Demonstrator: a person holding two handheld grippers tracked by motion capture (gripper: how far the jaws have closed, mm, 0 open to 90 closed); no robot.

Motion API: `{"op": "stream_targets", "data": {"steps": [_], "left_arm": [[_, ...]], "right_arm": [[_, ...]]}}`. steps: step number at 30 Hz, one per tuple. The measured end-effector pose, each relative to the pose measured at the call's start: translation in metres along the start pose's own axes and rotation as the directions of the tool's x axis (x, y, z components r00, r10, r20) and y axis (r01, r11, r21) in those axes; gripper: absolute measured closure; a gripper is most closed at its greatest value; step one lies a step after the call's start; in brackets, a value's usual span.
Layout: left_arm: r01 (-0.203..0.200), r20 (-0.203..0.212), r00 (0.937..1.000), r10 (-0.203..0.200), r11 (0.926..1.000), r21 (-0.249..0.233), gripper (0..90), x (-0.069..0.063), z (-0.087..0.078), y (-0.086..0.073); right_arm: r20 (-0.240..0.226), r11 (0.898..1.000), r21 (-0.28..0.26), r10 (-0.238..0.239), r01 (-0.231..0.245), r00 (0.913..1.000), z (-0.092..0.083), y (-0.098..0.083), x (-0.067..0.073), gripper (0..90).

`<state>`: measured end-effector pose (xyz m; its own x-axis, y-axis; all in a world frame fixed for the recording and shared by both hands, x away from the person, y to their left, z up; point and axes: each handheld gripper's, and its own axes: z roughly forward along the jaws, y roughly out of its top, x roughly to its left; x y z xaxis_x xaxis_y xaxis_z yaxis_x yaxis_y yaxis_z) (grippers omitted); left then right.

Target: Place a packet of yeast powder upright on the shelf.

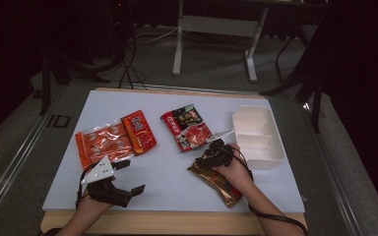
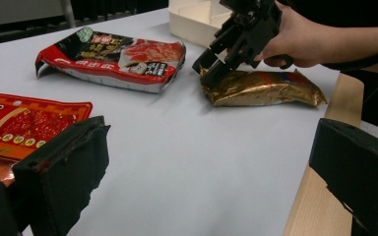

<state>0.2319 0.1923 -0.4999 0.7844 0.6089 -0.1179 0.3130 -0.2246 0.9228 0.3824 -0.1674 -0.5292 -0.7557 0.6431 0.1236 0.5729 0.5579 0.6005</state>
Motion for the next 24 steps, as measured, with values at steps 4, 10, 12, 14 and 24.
{"op": "stream_targets", "data": {"steps": [4,10,12,14,24], "left_arm": [[-0.004,-0.002,1.0,0.004,1.0,-0.005,1.7,0.0002,-0.0001,-0.0002],[-0.008,0.002,1.0,0.008,0.9999,-0.006,1.8,-0.0004,-0.0002,-0.0001],[-0.008,0.001,1.0,0.008,1.0,-0.003,1.8,-0.0004,-0.0001,-0.0005],[-0.002,0.001,1.0,0.002,1.0,-0.004,1.7,0.0004,0.0,-0.0003],[0.003,0.006,1.0,-0.003,0.9998,-0.02,1.7,0.0013,-0.0014,-0.0005]], "right_arm": [[-0.023,1.0,0.017,0.008,-0.007,0.9997,0.0015,-0.0015,0.0006,49.1],[-0.022,0.999,0.039,-0.012,0.013,0.9997,0.0003,-0.0025,0.0011,64.8],[-0.02,0.999,0.042,-0.014,0.015,0.9997,0.0,-0.0026,0.001,67.9],[-0.021,0.999,0.044,-0.001,0.002,0.9998,0.0001,-0.0029,-0.0015,80.2],[0.006,0.996,0.06,-0.061,0.061,0.9981,-0.0033,0.001,0.006,88.7]]}}
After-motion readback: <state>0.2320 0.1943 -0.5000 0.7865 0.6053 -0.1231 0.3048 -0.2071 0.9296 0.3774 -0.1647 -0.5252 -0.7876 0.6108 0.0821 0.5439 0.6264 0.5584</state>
